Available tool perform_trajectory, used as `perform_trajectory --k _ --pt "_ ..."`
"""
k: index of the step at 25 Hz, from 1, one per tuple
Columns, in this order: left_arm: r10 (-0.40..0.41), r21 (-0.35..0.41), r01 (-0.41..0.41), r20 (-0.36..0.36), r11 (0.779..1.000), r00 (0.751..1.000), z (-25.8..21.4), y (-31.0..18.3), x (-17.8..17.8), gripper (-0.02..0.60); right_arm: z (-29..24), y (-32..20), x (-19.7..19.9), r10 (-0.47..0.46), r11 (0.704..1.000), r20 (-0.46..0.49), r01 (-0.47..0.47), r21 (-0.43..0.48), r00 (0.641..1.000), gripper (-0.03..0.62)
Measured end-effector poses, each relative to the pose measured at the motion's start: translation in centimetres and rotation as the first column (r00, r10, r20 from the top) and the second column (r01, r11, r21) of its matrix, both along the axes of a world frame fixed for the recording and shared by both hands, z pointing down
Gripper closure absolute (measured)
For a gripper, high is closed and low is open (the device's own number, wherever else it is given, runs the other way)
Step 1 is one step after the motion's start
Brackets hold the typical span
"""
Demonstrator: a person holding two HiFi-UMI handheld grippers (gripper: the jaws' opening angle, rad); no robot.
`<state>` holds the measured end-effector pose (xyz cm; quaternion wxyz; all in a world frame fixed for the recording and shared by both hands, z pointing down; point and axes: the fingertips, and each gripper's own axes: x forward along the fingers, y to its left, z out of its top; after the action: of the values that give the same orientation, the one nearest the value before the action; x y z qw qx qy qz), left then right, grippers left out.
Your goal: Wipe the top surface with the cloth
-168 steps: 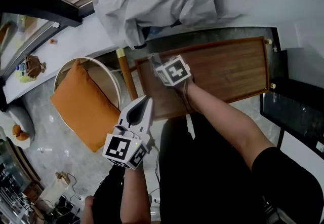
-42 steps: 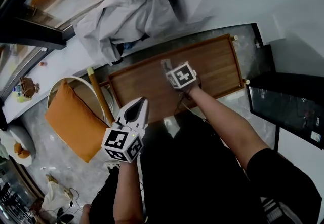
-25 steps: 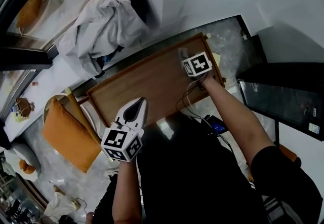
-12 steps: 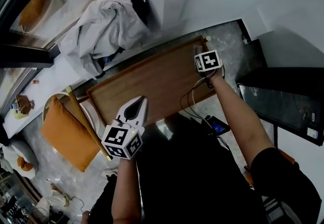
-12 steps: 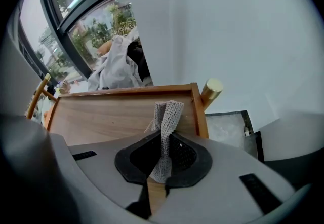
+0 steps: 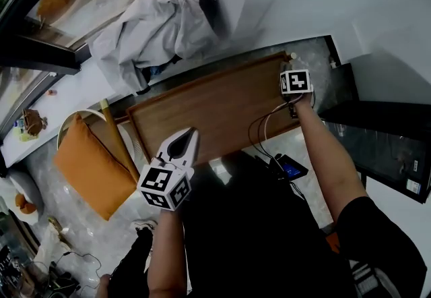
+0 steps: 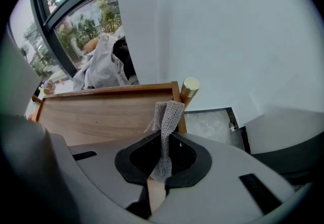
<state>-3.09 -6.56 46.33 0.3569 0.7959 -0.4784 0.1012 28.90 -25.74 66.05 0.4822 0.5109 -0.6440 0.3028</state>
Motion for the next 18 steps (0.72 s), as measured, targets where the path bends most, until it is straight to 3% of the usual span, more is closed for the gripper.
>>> perform_trajectory --k 3,6,9,12,18 --pt "-0.012 0.01 0.012 -0.004 1.0 1.0 -0.4 0.7 -1.5 0.568 -0.6 -0.1 -0.7 -0.003 0.999 -0.013 0.003 0.035 1.0 0.557" --pt "-0.029 0.019 0.029 -0.007 0.999 1.0 -0.8 1.7 -3.7 0.568 -2.2 1.3 -4.5 -0.053 0.996 0.067 0.048 0.074 0.996 0.557" --pt "-0.055 0.013 0.056 -0.014 0.998 0.998 -0.8 2.8 -6.6 0.568 -3.8 4.2 -12.4 -0.173 0.983 0.193 0.158 0.088 0.966 0.557" --pt "-0.077 0.014 0.077 -0.005 0.997 0.997 -1.0 4.1 -9.8 0.568 -4.4 7.6 -21.5 -0.273 0.962 0.321 0.259 0.088 0.907 0.557" --pt "-0.102 0.002 0.102 0.005 0.995 0.995 -0.7 7.1 -16.2 0.568 -4.6 14.9 -36.8 -0.347 0.928 0.467 0.371 0.044 0.813 0.557"
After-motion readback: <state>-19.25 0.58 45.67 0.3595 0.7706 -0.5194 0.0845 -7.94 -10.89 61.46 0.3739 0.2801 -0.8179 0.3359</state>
